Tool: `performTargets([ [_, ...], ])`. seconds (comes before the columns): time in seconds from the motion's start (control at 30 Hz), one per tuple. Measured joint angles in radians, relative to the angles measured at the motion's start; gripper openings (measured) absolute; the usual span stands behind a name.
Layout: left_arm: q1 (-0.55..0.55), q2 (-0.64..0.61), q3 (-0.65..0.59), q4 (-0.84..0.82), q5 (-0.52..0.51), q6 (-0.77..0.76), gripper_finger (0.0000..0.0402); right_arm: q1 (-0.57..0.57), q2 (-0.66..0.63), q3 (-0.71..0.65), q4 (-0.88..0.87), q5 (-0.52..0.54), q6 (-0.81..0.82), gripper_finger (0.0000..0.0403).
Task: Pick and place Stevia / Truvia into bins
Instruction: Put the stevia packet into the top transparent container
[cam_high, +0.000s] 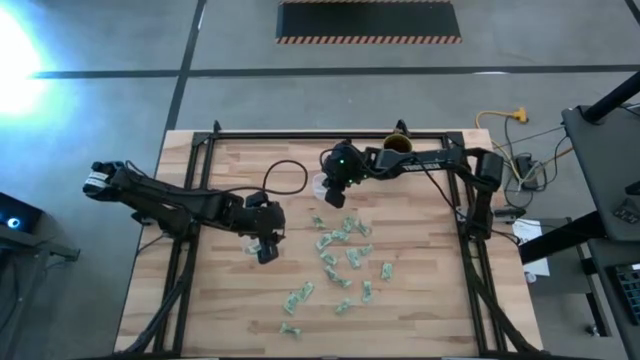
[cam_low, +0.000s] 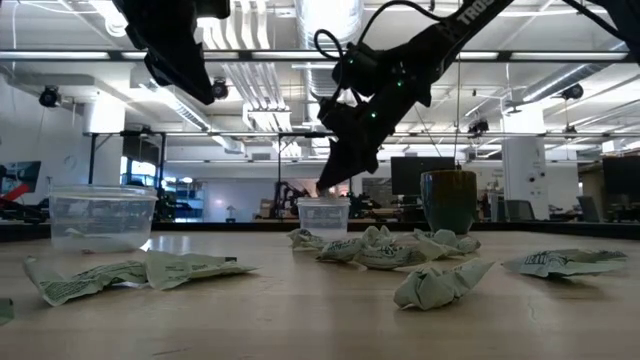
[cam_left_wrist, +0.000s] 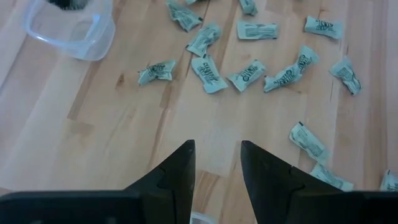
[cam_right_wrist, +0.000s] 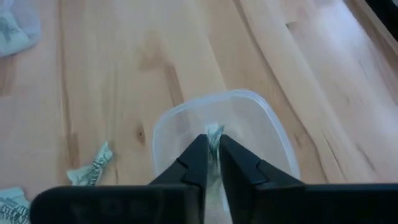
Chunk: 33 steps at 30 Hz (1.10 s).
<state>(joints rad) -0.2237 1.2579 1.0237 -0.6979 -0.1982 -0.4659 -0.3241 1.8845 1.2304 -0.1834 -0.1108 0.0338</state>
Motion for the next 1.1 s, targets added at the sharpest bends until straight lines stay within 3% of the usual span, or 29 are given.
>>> performTargets([
  [0.23,-0.001,0.000,0.000,0.001,-0.001,0.000,0.0112,-0.002,-0.012,-0.001,-0.001,-0.010,0.010,0.0119],
  [0.4,-0.001,0.003,0.000,0.002,-0.001,0.026,0.0112,0.019,-0.090,-0.002,-0.030,-0.052,-0.071,0.0150],
  [0.73,0.019,0.107,-0.004,0.148,-0.049,0.245,0.0112,0.085,-0.296,-0.072,-0.283,-0.056,-0.153,0.0147],
  [0.9,0.030,0.164,-0.003,0.148,-0.046,0.240,0.0112,0.111,-0.410,-0.227,-0.267,-0.058,-0.096,0.0136],
  [1.1,0.026,0.167,-0.003,0.134,-0.034,0.205,0.0112,0.151,-0.489,-0.441,-0.131,-0.056,0.005,0.0128],
])
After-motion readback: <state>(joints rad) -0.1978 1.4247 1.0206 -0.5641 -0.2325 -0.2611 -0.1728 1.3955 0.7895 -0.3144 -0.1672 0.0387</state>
